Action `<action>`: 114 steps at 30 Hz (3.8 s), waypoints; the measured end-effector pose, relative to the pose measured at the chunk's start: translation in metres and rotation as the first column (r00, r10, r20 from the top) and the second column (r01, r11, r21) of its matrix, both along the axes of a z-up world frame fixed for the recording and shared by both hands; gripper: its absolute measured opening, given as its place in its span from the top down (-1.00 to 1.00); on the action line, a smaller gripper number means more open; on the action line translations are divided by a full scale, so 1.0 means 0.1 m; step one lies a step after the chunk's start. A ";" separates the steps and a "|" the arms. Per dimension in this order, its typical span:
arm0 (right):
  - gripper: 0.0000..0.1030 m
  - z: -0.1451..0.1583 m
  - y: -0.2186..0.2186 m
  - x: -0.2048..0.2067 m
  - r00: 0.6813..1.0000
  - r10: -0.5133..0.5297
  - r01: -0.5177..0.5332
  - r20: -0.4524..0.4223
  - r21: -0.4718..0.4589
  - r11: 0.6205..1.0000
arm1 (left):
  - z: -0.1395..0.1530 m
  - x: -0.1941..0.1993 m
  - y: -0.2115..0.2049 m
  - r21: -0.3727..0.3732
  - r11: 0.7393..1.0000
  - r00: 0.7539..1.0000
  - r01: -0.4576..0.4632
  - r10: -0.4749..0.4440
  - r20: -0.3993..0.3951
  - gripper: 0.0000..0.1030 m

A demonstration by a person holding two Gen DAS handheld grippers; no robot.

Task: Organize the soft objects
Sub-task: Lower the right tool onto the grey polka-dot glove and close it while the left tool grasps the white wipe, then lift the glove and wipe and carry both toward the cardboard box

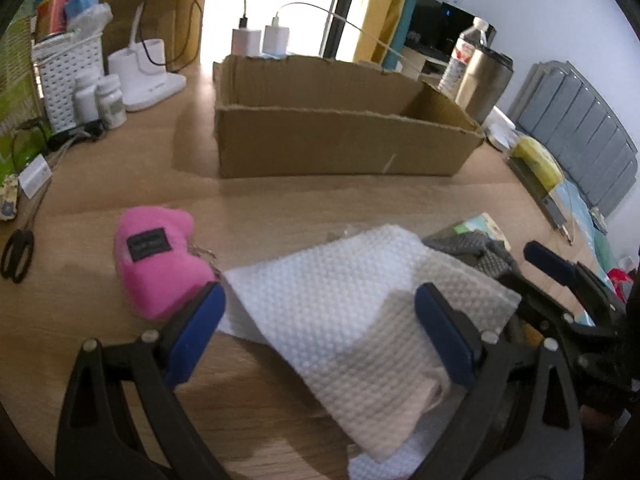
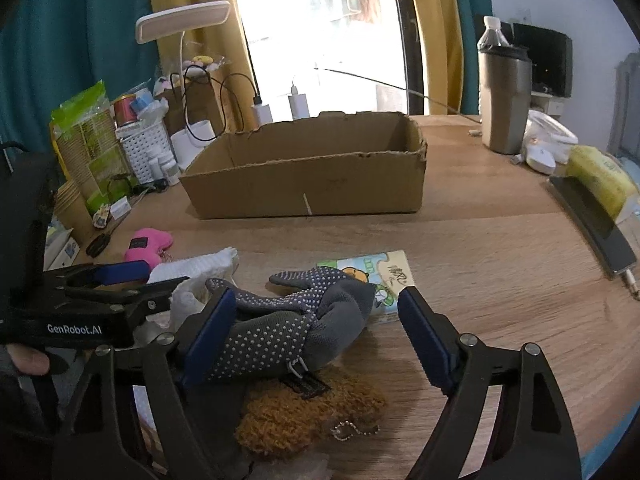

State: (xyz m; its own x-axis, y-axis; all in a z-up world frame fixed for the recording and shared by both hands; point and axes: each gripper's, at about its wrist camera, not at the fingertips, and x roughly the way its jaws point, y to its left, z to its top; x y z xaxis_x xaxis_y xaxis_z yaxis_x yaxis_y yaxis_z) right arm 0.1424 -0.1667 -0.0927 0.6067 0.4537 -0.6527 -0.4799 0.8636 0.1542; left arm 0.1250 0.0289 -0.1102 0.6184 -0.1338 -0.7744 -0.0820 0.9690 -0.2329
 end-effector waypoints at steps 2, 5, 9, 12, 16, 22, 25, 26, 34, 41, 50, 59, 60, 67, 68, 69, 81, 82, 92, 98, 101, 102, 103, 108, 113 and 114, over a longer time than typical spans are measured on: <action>-0.64 -0.01 0.00 0.00 1.000 0.002 -0.002 -0.004 -0.001 1.000 | 0.00 0.01 0.00 -0.010 1.000 1.000 0.011 -0.011 -0.003 -0.87; -0.56 -0.02 0.01 0.01 1.000 0.011 -0.011 -0.010 -0.004 1.000 | 0.00 0.01 0.01 -0.046 0.998 1.000 0.031 -0.031 0.003 -0.66; -0.37 -0.02 0.04 -0.02 1.000 0.028 -0.028 -0.006 -0.010 1.000 | 0.01 0.00 -0.01 -0.061 0.997 0.999 0.049 -0.048 0.006 -0.12; -0.23 -0.02 0.07 -0.03 0.999 0.043 -0.044 -0.009 -0.016 0.999 | 0.07 -0.03 -0.05 -0.054 0.996 0.997 0.068 -0.066 0.034 0.13; 0.16 -0.01 0.07 -0.02 0.998 0.053 -0.053 -0.017 -0.014 0.998 | 0.12 -0.05 -0.12 -0.042 0.992 0.991 0.121 -0.119 0.059 0.54; 0.50 0.02 0.08 -0.05 0.998 0.061 -0.061 -0.002 -0.015 0.998 | 0.18 -0.09 -0.13 -0.028 0.988 0.985 0.153 -0.149 0.091 0.85; 0.59 0.06 0.07 -0.07 0.998 0.062 -0.062 0.018 -0.012 0.998 | 0.21 -0.11 -0.12 -0.029 0.988 0.984 0.153 -0.149 0.102 0.88; 0.60 0.07 0.07 -0.08 0.998 0.061 -0.061 0.023 -0.010 0.998 | 0.23 -0.12 -0.12 -0.029 0.988 0.983 0.151 -0.147 0.108 0.89; 0.80 0.28 0.06 -0.07 0.993 0.056 -0.058 0.102 0.011 0.998 | 0.46 -0.15 -0.05 -0.031 0.989 0.976 0.144 -0.137 0.172 0.89; 0.89 0.44 0.04 0.02 0.988 0.052 -0.055 0.146 0.014 0.998 | 0.68 -0.16 0.08 -0.038 0.993 0.968 0.114 -0.103 0.231 0.89; 0.18 0.21 -0.01 0.12 0.999 0.027 -0.027 0.018 -0.018 0.999 | 0.76 -0.14 0.19 -0.021 0.996 0.964 0.083 -0.075 0.255 0.89; 0.17 -0.05 0.04 0.03 0.996 0.017 -0.023 -0.093 -0.065 0.998 | 0.75 -0.23 0.28 -0.017 0.998 0.962 0.063 -0.056 0.266 0.89; 0.17 -0.08 0.05 0.03 0.994 0.018 -0.025 -0.109 -0.066 0.998 | 0.76 -0.24 0.29 -0.015 0.998 0.962 0.061 -0.055 0.268 0.89; 0.55 -0.16 0.06 0.10 0.986 0.031 -0.038 -0.166 -0.042 0.998 | 0.78 -0.27 0.27 0.000 0.998 0.958 0.058 -0.056 0.280 0.89; 0.59 -0.15 0.07 0.10 0.985 0.036 -0.044 -0.166 -0.044 0.998 | 0.78 -0.26 0.26 0.001 0.998 0.959 0.058 -0.056 0.278 0.89; 0.64 -0.15 0.08 0.08 0.986 0.042 -0.050 -0.161 -0.047 0.998 | 0.77 -0.25 0.26 0.003 0.998 0.960 0.059 -0.057 0.274 0.89; 0.74 0.25 0.19 0.00 0.994 0.108 -0.108 -0.006 -0.014 0.994 | 0.83 -0.16 0.20 0.025 0.998 0.954 0.062 -0.067 0.291 0.89; 0.74 0.29 0.20 0.00 0.994 0.110 -0.110 0.004 -0.008 0.994 | 0.84 -0.15 0.20 0.028 0.998 0.953 0.061 -0.067 0.296 0.89; 0.74 0.69 0.26 0.27 0.985 0.117 -0.121 0.126 0.030 0.992 | 1.08 -0.05 0.25 0.046 0.998 0.938 0.044 -0.057 0.342 0.89; 0.74 0.91 0.26 0.40 0.976 0.105 -0.115 0.192 0.041 0.992 | 1.21 0.01 0.29 0.052 0.998 0.927 0.040 -0.057 0.371 0.89; 0.74 0.98 0.25 0.49 0.973 0.097 -0.108 0.211 0.039 0.993 | 1.22 0.06 0.29 0.047 0.998 0.925 0.043 -0.057 0.375 0.89; 0.74 1.00 0.24 0.51 0.972 0.094 -0.105 0.217 0.040 0.994 | 1.22 0.08 0.29 0.046 0.998 0.925 0.043 -0.057 0.375 0.89; 0.74 1.02 0.24 0.53 0.971 0.091 -0.103 0.223 0.042 0.994 | 1.22 0.10 0.29 0.044 0.998 0.925 0.045 -0.058 0.375 0.89; 0.74 1.07 0.21 0.69 0.968 0.076 -0.090 0.241 0.048 0.995 | 1.19 0.20 0.30 0.032 0.999 0.926 0.044 -0.052 0.374 0.89; 0.74 1.10 0.22 0.81 0.964 0.065 -0.080 0.256 0.051 0.995 | 1.16 0.33 0.30 0.026 0.998 0.928 0.053 -0.059 0.368 0.89; 0.74 1.10 0.21 0.84 0.964 0.061 -0.078 0.259 0.055 0.995 | 1.15 0.36 0.29 0.027 0.998 0.929 0.054 -0.060 0.366 0.89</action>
